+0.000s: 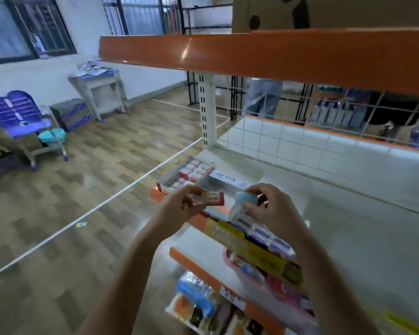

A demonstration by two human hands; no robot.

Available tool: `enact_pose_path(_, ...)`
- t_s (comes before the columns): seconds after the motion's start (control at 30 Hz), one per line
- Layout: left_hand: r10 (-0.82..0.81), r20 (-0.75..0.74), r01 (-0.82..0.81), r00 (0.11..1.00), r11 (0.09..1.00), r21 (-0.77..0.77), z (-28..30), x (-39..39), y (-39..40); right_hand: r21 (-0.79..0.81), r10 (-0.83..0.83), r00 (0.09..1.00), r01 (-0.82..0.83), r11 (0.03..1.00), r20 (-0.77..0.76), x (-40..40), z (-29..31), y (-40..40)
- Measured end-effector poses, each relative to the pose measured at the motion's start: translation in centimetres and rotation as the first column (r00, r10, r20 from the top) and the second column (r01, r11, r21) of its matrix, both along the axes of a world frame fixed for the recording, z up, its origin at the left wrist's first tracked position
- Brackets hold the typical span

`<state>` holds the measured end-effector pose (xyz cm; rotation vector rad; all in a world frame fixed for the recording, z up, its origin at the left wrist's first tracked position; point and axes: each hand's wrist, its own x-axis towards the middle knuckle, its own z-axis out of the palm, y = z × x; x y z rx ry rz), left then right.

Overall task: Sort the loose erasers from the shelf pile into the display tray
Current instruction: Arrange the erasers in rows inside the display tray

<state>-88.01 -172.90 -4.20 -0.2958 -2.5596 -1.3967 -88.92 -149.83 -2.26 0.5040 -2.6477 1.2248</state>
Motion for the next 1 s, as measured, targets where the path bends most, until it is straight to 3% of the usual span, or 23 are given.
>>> enact_pose_path(0.23,-0.059,0.030,0.060,0.998,0.998,-0.018,-0.6,-7.7,-4.0,0.248,0.012,0.993,-0.040,0.968,0.113,-6.8,-0.3,-3.9)
enact_pose_path(0.43,-0.184,0.049,0.187,0.982,0.979,-0.075,-1.3,-11.8,-7.0,0.502,-0.094,0.976,-0.017,0.865,0.195,-9.3,-1.3,-7.0)
enact_pose_path(0.7,-0.422,0.134,0.434,0.897,0.897,-0.082,-1.3,-16.6,-9.9,0.563,-0.363,0.897,0.169,0.809,0.253,-9.4,-2.1,-10.5)
enact_pose_path(1.0,-0.494,0.111,0.506,0.863,0.843,-0.184,-3.2,-19.4,-13.6,0.609,-0.522,0.810,0.277,0.744,0.269,-9.2,-2.3,-12.8)
